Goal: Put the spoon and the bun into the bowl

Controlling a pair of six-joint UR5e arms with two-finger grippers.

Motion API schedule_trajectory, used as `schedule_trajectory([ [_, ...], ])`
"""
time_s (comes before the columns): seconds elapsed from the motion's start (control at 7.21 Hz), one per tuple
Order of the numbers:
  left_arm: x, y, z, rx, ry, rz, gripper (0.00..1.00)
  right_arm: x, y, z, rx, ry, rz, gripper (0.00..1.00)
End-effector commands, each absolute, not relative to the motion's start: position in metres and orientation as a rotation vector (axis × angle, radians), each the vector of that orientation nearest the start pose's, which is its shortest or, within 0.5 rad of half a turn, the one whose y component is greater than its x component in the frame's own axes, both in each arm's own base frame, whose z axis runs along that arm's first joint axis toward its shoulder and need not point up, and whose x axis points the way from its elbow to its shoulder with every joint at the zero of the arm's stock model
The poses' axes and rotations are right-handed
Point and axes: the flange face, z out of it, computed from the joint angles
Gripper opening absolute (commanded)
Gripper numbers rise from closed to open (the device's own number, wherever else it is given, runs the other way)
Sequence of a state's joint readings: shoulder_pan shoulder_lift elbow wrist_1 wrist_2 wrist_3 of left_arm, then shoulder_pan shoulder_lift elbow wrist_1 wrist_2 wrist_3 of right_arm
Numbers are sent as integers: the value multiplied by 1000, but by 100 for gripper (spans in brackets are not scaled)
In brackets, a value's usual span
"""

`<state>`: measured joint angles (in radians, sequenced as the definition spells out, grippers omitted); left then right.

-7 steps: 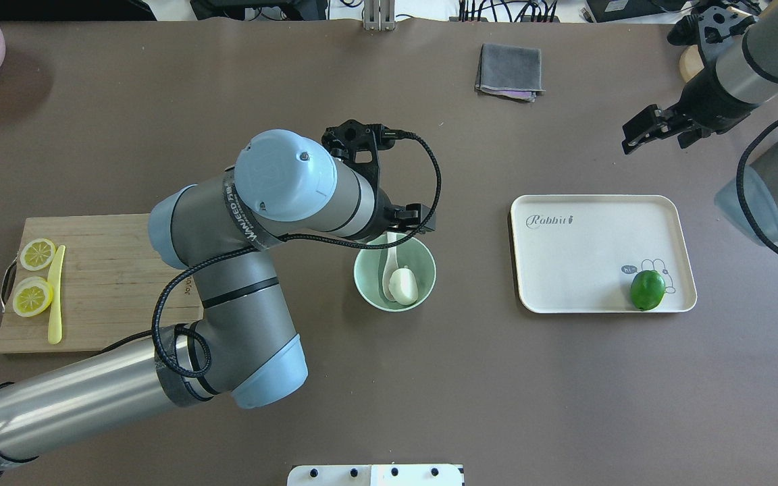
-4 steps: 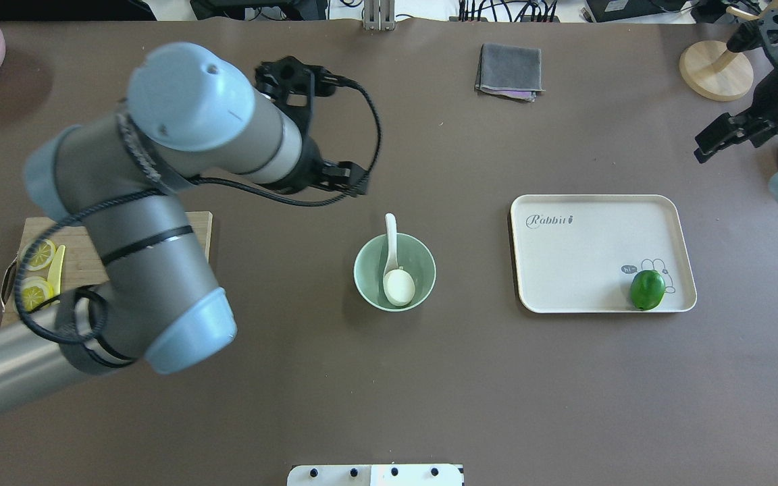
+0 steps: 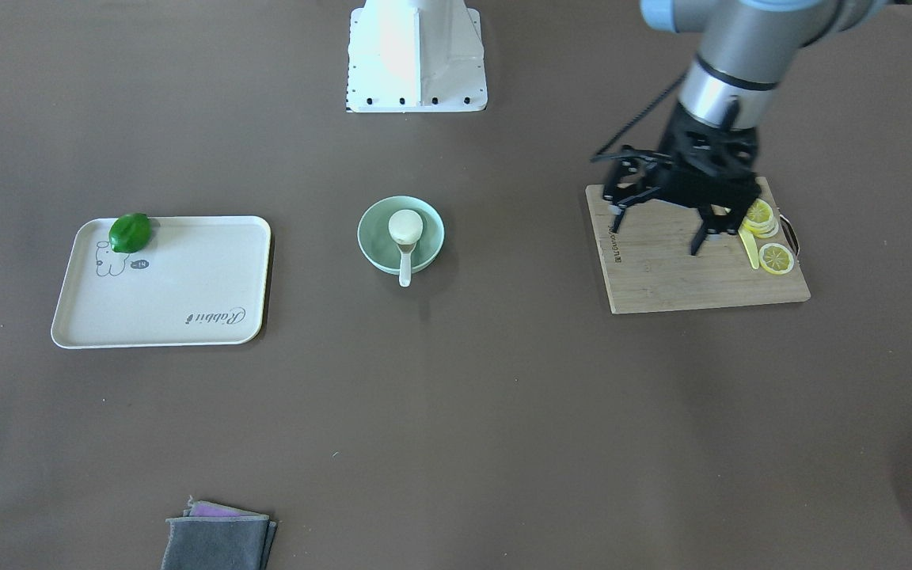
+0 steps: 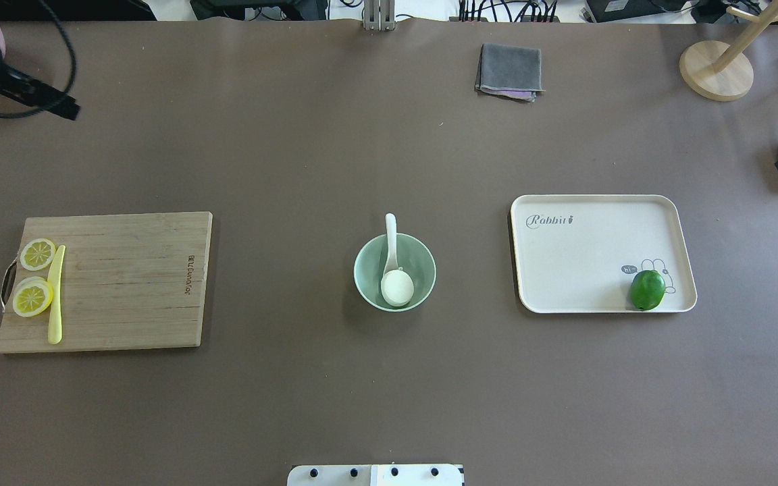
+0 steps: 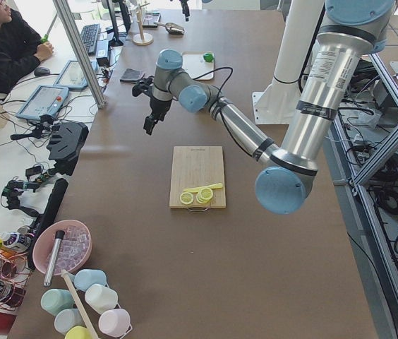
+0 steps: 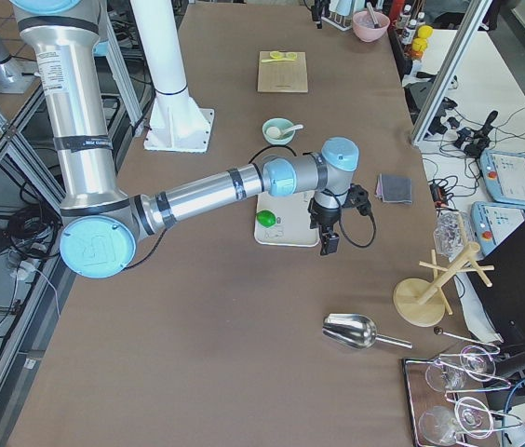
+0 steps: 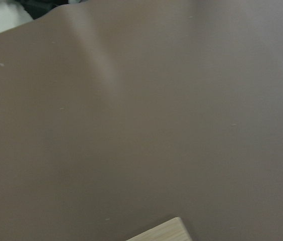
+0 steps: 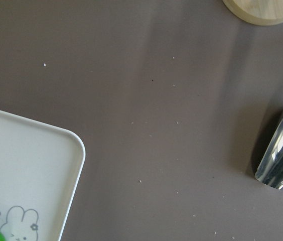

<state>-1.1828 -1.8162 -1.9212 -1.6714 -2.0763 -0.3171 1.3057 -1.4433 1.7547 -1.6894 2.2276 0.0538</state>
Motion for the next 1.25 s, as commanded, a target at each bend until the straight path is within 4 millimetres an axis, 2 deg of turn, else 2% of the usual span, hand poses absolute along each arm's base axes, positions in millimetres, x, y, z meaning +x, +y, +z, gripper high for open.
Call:
schedule_trajectory([
  [0.0, 9, -546, 461, 462, 619, 254, 98, -42, -528, 550, 84, -681, -222, 100],
  [0.14, -19, -532, 495, 403, 601, 198, 98, -21, -522, 560, 77, -692, -178, 100],
  [0.28, -27, -523, 511, 371, 600, 175, 98, -3, -521, 566, 77, -698, -145, 100],
  [0.42, -40, -506, 532, 314, 661, 128, 98, 11, -522, 582, 56, -696, -110, 100],
  [0.55, -46, -485, 567, 242, 719, 95, 98, 20, -520, 606, 18, -708, -82, 100],
  [0.69, -50, -473, 573, 215, 781, 74, 98, 26, -512, 621, -1, -729, -83, 100],
  [0.83, -50, -465, 581, 197, 787, 65, 98, 31, -512, 626, -8, -734, -70, 100],
  [0.97, -50, -465, 587, 186, 787, 60, 98, 34, -509, 641, -36, -739, -53, 100],
  [1.11, -50, -465, 596, 168, 787, 53, 98, 38, -508, 646, -45, -744, -38, 100],
])
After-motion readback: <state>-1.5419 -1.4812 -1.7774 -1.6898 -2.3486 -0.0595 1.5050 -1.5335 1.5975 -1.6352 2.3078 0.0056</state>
